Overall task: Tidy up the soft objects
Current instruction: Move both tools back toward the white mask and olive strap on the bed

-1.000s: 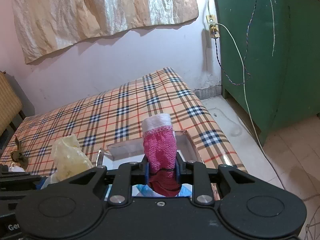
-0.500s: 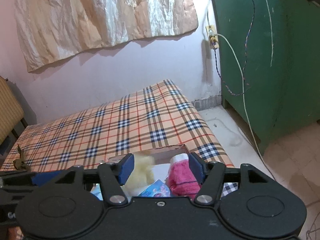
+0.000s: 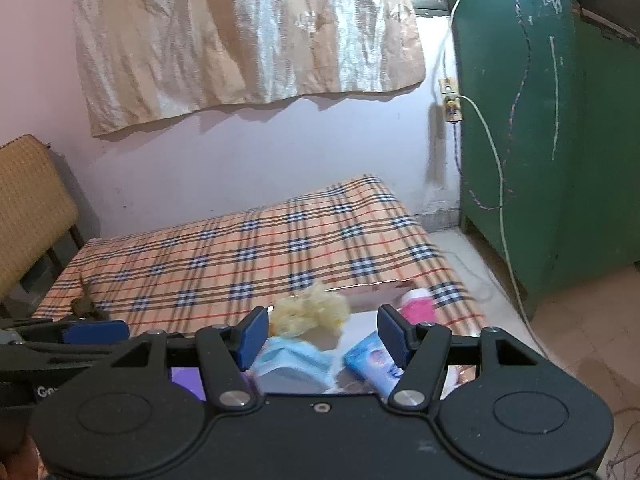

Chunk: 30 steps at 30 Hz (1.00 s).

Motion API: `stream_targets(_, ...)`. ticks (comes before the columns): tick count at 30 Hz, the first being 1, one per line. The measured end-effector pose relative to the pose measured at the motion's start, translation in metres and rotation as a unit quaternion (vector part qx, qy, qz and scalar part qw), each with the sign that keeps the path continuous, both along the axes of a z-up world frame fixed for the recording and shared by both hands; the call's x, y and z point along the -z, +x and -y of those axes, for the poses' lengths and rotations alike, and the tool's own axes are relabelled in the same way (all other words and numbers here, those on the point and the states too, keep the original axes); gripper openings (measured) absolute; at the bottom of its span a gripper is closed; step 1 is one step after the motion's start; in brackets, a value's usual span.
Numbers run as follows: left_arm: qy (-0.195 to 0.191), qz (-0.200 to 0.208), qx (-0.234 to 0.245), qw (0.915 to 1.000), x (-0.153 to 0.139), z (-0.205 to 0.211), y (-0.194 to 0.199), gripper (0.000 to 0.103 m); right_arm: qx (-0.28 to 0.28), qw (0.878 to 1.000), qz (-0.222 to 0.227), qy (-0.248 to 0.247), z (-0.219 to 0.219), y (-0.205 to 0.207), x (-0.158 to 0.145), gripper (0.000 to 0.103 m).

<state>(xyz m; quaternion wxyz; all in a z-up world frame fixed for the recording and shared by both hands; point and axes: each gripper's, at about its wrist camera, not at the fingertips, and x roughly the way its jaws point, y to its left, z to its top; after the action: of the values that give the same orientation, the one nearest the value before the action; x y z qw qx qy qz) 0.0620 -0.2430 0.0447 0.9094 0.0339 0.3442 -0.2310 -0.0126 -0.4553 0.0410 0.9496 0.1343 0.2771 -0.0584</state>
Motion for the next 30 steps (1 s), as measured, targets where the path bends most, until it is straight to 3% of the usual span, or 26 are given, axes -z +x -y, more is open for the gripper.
stream_targets(30, -0.031, -0.009, -0.113, 0.9931, 0.001, -0.137, -0.018, 0.072, -0.113, 0.994, 0.003, 0.006, -0.141, 0.013, -0.01, 0.073)
